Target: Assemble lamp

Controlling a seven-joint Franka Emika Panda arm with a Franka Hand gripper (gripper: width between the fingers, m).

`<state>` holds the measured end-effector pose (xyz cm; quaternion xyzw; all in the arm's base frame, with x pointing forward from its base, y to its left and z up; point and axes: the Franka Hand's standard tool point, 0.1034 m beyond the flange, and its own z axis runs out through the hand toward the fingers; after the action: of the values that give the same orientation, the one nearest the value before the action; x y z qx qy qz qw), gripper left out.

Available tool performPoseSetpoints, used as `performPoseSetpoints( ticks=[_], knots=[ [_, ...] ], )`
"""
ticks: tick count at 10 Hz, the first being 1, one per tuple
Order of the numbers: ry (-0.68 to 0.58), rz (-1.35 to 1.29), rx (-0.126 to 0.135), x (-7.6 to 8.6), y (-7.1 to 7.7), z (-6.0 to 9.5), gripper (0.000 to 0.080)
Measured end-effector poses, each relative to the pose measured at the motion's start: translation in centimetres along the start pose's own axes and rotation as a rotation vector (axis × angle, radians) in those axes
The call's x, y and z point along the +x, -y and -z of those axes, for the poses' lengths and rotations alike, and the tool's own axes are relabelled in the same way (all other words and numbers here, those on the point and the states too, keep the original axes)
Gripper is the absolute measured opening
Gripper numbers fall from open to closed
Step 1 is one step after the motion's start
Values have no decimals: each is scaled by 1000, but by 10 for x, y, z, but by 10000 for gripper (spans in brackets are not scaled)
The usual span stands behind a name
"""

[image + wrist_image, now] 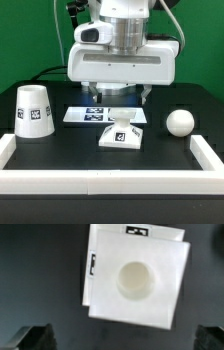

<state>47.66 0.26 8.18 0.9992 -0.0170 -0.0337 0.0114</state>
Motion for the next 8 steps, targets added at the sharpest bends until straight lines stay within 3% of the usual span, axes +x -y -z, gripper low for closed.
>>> performPoseSetpoints(
  ticks=[3, 7, 8],
  knots=[
    [-33, -12, 27, -10, 2, -10, 700],
    [-36, -6, 28, -9, 4, -11, 700],
    [-37, -9, 31, -11, 6, -17, 700]
  ],
)
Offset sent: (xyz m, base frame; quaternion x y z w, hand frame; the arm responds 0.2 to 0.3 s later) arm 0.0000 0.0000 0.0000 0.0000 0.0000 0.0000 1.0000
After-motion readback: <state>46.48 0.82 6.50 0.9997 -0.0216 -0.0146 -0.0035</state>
